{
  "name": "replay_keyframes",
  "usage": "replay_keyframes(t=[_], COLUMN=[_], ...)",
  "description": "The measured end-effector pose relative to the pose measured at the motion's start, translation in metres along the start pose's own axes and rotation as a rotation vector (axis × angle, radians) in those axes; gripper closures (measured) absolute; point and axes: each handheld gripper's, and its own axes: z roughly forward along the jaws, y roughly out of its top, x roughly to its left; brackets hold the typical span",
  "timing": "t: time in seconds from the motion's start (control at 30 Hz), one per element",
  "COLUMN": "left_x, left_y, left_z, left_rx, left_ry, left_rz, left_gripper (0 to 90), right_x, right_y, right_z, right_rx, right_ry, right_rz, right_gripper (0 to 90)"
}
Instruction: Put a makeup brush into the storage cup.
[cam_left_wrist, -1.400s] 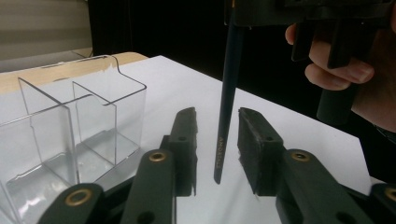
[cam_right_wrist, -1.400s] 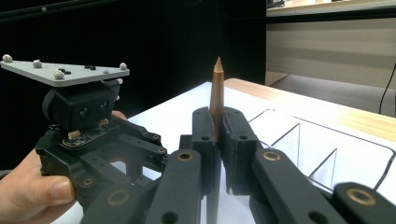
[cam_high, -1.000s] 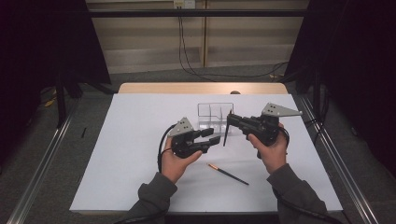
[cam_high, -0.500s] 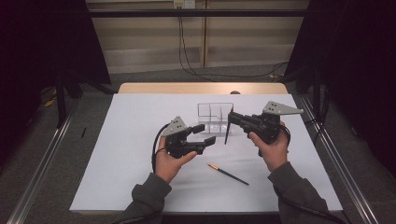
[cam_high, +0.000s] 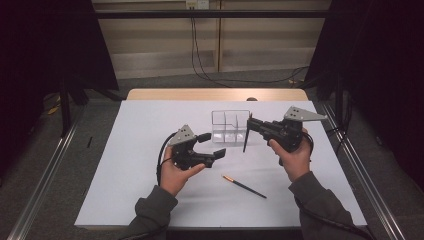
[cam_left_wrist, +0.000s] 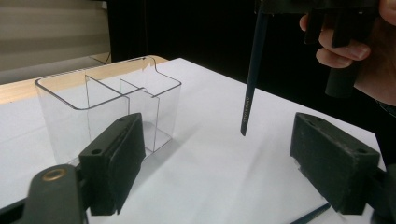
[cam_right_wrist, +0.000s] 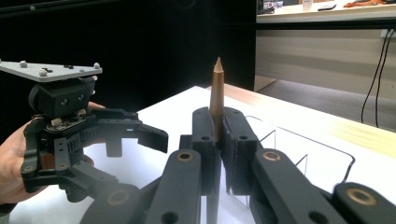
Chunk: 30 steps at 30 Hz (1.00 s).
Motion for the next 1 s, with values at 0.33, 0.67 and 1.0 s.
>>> replay_keyframes(t=[0.33,0.67,1.0], left_x=[0.004,0.006,0.008], left_y=[-0.001,-0.001,-0.002], left_z=[-0.007,-0.013,-0.021], left_rx=[-0.014,-0.011,-0.004], left_ry=[-0.019,-0.035,-0.036], left_rz=[-0.020,0.011,0.013], left_gripper=[6.3,0.1,0.1], right_x=[-0.005,-0.011,-0.017], right_y=[0.006,0.007,0.011], right_z=[0.003,0.006,0.009], right_rx=[-0.005,-0.004,-0.002], right_ry=[-0.022,-0.041,-0.061], right_rz=[-0.015,-0.021,-0.030], right_gripper=[84.3,84.3,84.3])
